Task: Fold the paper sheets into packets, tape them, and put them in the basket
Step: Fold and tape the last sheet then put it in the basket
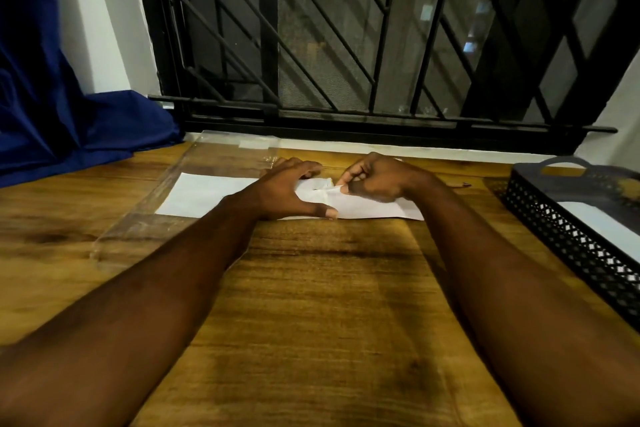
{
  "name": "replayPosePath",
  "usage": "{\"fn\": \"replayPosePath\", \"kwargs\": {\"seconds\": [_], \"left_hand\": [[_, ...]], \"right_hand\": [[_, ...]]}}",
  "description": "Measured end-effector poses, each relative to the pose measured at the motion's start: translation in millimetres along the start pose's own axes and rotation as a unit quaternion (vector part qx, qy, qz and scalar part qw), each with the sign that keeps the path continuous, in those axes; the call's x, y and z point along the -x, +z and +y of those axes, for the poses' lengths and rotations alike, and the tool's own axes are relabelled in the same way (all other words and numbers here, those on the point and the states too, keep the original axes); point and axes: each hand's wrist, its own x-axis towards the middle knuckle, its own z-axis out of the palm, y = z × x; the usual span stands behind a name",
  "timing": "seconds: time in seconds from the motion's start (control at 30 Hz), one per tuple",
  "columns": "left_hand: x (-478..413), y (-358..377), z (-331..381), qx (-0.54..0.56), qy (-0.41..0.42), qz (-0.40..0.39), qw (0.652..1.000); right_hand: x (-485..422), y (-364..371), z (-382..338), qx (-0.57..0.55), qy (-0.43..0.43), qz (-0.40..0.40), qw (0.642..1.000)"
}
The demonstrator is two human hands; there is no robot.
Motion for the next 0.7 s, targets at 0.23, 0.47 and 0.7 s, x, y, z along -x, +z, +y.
{"fn": "replayPosePath", "kwargs": {"seconds": [0.23, 0.47, 0.7], "left_hand": [[1, 1, 5, -0.033, -0.021, 0.009, 0.999], [-1, 3, 6, -0.048, 0.004, 0.034, 0.998], [-6, 4, -2, 0.000, 0.044, 0.132, 0.990]], "right_hand": [[-9, 15, -1, -0.002, -0.079, 0.100, 0.992], [-5, -3, 10, 0.013, -0.021, 0.057, 0.998], [4, -17, 19, -0.058, -0.009, 0.069, 0.996]]}}
